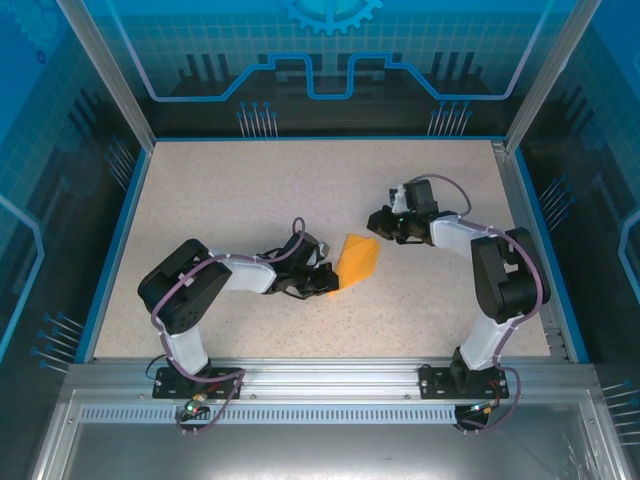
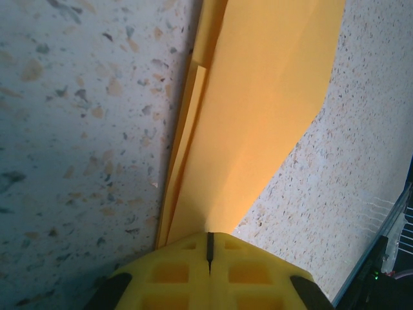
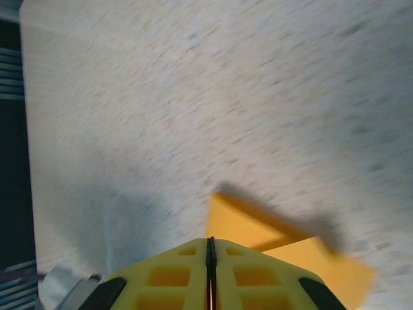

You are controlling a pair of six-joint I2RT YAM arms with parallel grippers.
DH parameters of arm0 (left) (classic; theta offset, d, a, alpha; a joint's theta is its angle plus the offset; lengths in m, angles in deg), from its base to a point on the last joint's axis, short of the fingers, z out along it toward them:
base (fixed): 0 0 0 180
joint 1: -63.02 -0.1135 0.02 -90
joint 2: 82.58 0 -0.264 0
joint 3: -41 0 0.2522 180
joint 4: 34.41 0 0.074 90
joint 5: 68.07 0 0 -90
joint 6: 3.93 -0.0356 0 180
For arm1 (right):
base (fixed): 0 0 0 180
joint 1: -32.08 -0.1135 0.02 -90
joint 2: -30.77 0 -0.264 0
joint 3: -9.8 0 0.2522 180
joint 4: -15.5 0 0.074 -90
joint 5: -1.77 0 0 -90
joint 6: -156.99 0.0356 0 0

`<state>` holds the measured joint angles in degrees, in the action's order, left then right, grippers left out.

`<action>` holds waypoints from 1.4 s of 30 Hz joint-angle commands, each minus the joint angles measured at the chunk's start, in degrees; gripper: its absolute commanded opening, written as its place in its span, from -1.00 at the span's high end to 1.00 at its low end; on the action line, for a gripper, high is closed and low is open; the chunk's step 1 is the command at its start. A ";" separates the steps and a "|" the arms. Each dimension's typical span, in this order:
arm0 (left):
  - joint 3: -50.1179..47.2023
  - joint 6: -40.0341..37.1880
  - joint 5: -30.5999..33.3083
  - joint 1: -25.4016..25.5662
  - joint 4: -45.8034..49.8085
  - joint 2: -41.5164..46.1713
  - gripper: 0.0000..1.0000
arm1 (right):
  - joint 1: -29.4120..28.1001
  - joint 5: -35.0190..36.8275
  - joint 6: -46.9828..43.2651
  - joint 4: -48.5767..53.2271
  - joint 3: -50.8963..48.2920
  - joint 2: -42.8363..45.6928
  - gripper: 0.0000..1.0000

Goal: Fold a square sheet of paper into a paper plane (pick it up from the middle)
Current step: Fourth fold the wing at the center of the table.

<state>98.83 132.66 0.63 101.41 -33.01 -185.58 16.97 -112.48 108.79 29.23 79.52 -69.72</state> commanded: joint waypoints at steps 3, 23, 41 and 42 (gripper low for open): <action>-2.21 -1.02 0.14 0.16 9.65 -1.25 1.00 | -5.01 -1.60 2.46 -2.24 -3.51 -2.22 0.82; -4.66 -4.57 -1.05 0.19 17.59 3.95 0.95 | -6.51 2.05 2.41 -0.20 -4.48 -11.22 0.88; -4.93 -4.22 7.37 -0.37 22.86 19.06 0.83 | -9.64 -2.43 -9.53 8.82 4.14 -10.55 0.83; -3.93 -4.67 8.05 -0.70 23.33 19.38 0.81 | -10.33 -2.90 -11.08 10.30 5.30 -10.21 0.83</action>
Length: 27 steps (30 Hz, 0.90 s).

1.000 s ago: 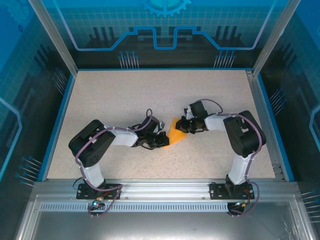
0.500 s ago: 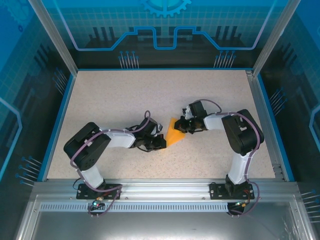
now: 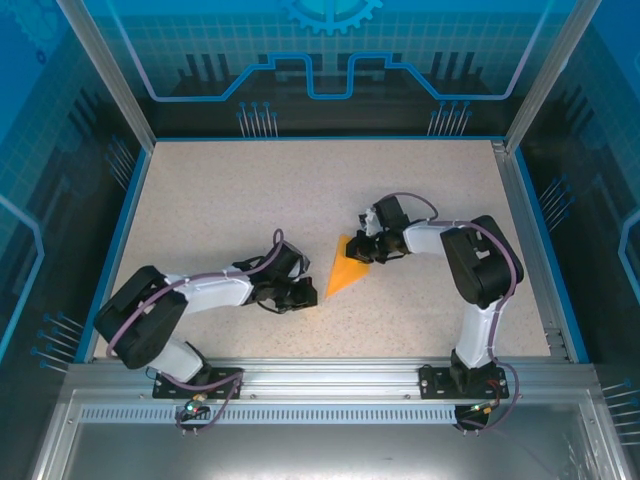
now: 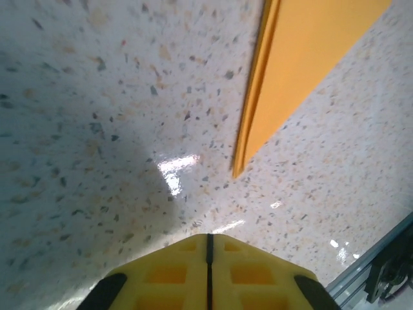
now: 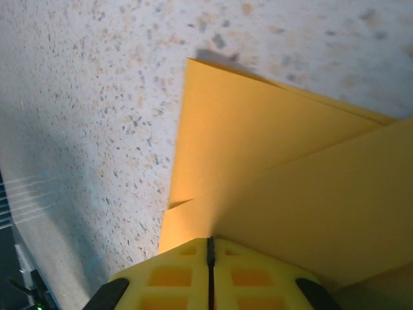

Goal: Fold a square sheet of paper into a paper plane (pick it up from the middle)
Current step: Fourth fold the wing at the center of the table.

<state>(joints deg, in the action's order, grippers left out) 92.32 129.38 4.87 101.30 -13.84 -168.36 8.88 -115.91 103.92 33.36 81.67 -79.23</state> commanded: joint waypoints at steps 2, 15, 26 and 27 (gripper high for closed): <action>4.42 -2.42 4.03 -2.04 3.81 1.85 0.72 | -3.39 0.63 -7.73 8.37 4.99 1.02 0.82; 18.13 -7.29 -2.38 -7.00 1.30 -11.84 0.19 | 2.90 12.91 7.71 10.27 -9.41 19.47 0.28; 27.62 -10.06 -4.83 -7.25 5.22 -21.71 0.14 | 0.31 10.14 13.58 4.68 -14.75 18.41 0.24; 28.04 -10.15 -4.83 -7.21 5.75 -22.33 0.14 | 0.21 9.97 13.71 4.52 -14.62 17.92 0.24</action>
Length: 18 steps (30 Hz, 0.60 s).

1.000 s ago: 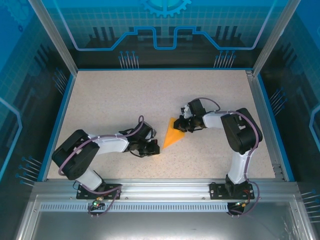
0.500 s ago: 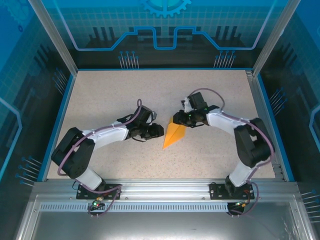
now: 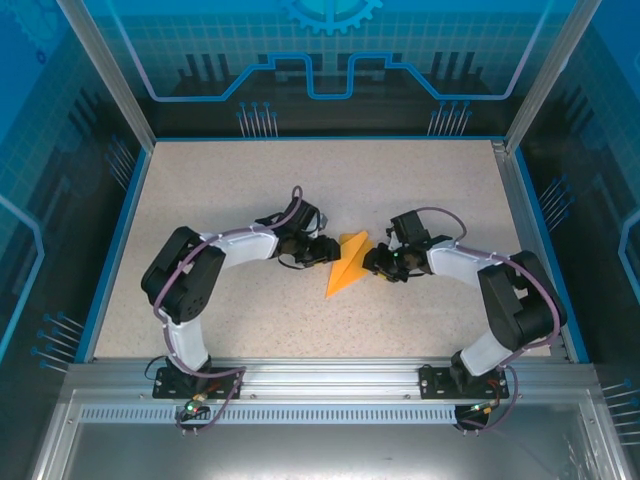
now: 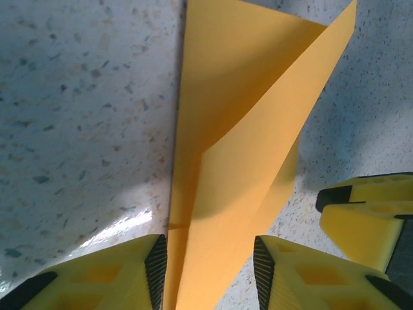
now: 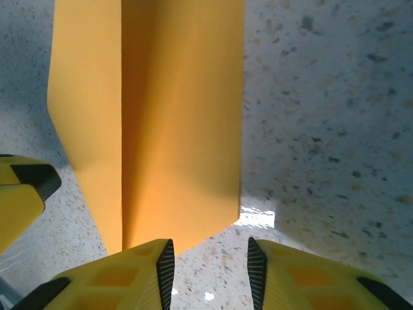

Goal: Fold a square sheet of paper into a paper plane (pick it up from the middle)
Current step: Fourth fold the wing at the center of the table, then turn over the paper at the center of the table.

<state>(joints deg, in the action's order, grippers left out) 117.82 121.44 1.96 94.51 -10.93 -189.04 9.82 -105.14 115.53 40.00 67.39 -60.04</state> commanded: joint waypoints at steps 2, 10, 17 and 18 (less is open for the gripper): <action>3.51 -2.41 -2.07 -0.40 3.49 -2.82 0.14 | -0.83 -0.89 2.03 -2.17 0.16 -2.34 0.25; 5.47 -3.12 -2.83 -0.42 4.96 -5.20 0.17 | -0.96 -0.77 4.14 -5.34 -0.57 -3.88 0.27; 6.77 -4.20 -4.01 -0.42 6.48 -7.39 0.25 | -0.94 -0.46 5.66 -5.81 -0.07 -6.57 0.31; 6.93 -4.38 -4.10 -0.43 6.89 -7.75 0.26 | -0.94 -0.30 5.89 -5.90 -0.15 -6.88 0.31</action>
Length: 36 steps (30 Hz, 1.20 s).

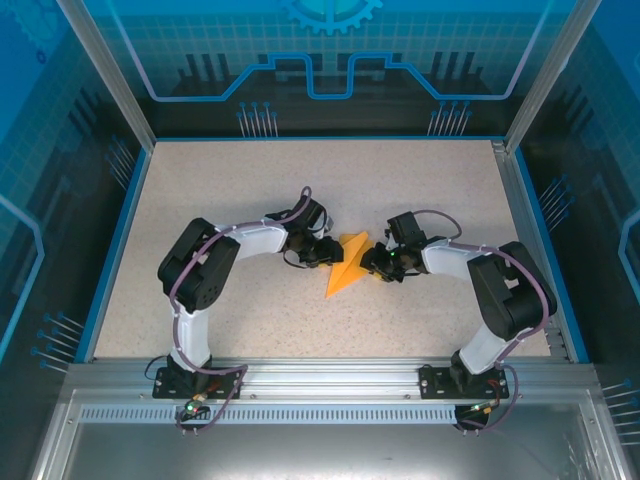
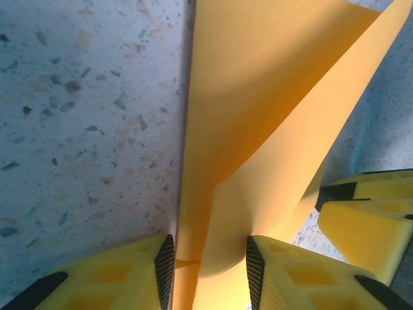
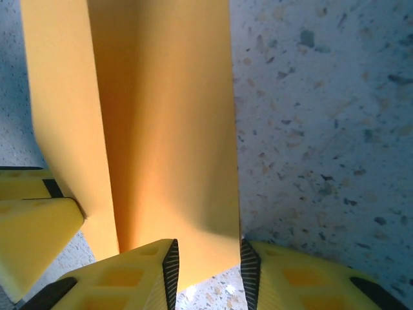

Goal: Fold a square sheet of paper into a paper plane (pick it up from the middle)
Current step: Turn over the paper at the center of the table.

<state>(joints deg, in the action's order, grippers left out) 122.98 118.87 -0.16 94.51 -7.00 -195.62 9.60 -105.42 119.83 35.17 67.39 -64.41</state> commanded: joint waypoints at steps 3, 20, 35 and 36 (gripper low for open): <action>2.08 -2.12 -2.25 -0.37 3.49 -1.75 0.28 | -0.67 -1.28 2.17 -2.76 -0.42 -3.18 0.31; 0.76 -1.02 -2.87 -0.36 2.61 -2.54 0.46 | -1.16 -5.57 4.82 -7.96 3.16 -4.18 0.25; 0.43 0.14 -2.65 -0.46 2.25 -1.32 0.51 | -1.25 -4.35 4.92 -8.59 2.64 -1.86 0.17; 0.58 0.31 -2.90 -0.42 2.17 -1.25 0.51 | -1.32 -4.22 5.31 -9.35 2.04 -1.69 0.15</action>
<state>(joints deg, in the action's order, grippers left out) 123.77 118.71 -0.95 94.13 -5.86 -196.53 9.25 -108.85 124.47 30.95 69.12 -66.18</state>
